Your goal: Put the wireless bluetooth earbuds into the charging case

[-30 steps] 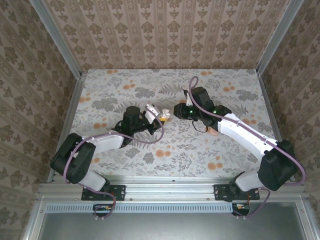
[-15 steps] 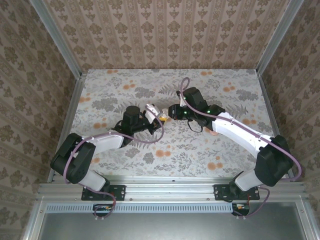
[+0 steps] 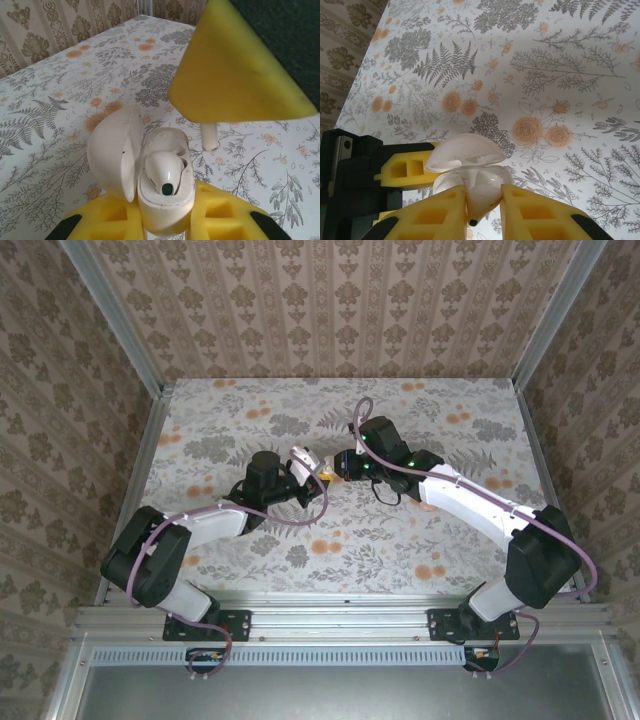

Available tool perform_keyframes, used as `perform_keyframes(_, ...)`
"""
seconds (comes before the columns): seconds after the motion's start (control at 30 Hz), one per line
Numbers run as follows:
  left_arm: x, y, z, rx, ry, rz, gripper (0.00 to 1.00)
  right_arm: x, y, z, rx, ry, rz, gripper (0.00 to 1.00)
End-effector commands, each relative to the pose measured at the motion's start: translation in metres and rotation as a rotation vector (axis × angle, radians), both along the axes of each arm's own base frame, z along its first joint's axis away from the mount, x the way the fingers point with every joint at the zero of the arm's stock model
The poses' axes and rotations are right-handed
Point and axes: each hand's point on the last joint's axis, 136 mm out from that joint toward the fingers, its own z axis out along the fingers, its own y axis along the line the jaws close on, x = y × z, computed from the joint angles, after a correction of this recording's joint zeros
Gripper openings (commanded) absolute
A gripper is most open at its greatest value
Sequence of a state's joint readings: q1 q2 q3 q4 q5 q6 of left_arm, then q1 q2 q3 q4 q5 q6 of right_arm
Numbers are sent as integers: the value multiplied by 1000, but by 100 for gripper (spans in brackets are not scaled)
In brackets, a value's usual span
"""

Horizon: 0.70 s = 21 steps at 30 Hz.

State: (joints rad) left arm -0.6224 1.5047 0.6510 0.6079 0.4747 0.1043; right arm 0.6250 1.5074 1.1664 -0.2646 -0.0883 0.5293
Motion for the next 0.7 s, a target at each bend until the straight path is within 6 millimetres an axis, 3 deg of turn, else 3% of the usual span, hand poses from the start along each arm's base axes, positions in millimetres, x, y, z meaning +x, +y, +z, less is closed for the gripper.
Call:
perform_keyframes(0.0, 1, -10, 20, -51, -32, -26, 4, 12, 1, 18, 1, -77, -22, 23)
perform_keyframes(0.67, 4, -11, 33, -116, -5, -5, 4, 14, 4, 20, -22, -153, -21, 23)
